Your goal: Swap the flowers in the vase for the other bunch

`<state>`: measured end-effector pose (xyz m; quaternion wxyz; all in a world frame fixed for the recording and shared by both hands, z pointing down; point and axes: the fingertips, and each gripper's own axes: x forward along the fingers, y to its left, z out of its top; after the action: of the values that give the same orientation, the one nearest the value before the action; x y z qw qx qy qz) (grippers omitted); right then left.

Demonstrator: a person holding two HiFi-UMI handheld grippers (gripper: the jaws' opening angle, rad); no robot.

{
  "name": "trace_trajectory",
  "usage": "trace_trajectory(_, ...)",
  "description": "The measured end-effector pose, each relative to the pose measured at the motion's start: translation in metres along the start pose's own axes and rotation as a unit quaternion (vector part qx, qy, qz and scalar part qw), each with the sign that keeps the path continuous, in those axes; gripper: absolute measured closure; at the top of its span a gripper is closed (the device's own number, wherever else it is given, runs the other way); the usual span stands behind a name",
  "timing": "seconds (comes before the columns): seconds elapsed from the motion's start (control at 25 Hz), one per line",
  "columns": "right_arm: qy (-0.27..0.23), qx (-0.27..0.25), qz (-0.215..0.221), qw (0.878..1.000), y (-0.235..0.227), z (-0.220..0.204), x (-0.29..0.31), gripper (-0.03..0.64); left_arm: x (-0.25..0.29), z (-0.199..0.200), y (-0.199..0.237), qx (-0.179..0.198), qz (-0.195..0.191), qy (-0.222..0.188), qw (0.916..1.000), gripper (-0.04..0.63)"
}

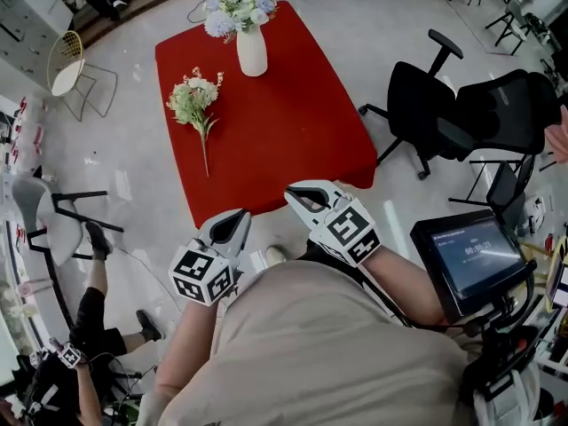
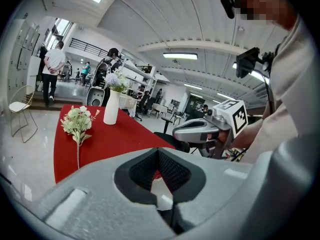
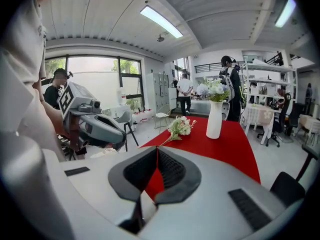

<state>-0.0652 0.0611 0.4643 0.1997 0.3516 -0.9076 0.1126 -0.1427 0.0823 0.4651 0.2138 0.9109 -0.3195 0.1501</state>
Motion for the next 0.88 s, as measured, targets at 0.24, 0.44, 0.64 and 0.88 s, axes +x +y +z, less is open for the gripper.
trace_trajectory(0.24, 0.006, -0.008, 0.002, 1.0, 0.01, -0.004, 0.001, 0.603, -0.003, -0.006, -0.001, -0.003, -0.004, -0.003, 1.0, 0.588)
trace_trajectory(0.44, 0.008, -0.009, 0.003, 1.0, 0.012, -0.004, 0.004, 0.603, -0.005, -0.009, 0.0, -0.004, -0.005, -0.002, 1.0, 0.588)
trace_trajectory(0.64, 0.011, -0.009, 0.005, 1.0, 0.015, -0.005, 0.004, 0.603, -0.006, -0.013, 0.001, -0.008, -0.006, 0.0, 1.0, 0.588)
trace_trajectory(0.88, 0.012, -0.012, 0.007, 1.0, 0.02, -0.004, 0.006, 0.603, -0.011, -0.015, 0.002, -0.01, -0.003, 0.0, 0.9999, 0.588)
